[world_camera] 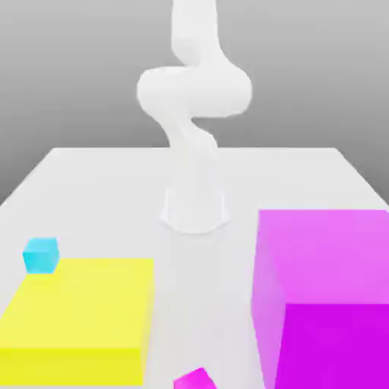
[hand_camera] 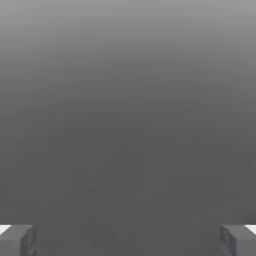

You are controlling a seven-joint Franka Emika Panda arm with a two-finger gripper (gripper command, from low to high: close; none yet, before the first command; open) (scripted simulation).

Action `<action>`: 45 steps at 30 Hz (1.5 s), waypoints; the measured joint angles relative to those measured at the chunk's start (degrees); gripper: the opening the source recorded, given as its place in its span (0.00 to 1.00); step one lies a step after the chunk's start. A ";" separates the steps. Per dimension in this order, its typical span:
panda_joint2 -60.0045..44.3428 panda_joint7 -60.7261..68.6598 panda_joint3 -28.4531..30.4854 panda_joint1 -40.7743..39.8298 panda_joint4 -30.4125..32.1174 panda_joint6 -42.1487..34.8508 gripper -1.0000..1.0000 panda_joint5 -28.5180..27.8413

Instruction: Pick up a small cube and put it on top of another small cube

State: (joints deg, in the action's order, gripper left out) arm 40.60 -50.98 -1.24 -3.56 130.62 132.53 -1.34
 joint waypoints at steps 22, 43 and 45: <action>-45.88 -42.68 0.70 -21.18 -10.18 6.85 0.50 -8.17; -76.99 -54.97 3.78 -28.93 -17.09 17.54 0.00 4.41; -77.06 -55.00 3.80 -28.94 -17.11 17.51 0.00 4.46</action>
State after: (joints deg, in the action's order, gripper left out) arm -36.46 -105.97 2.57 -32.50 113.50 150.04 3.12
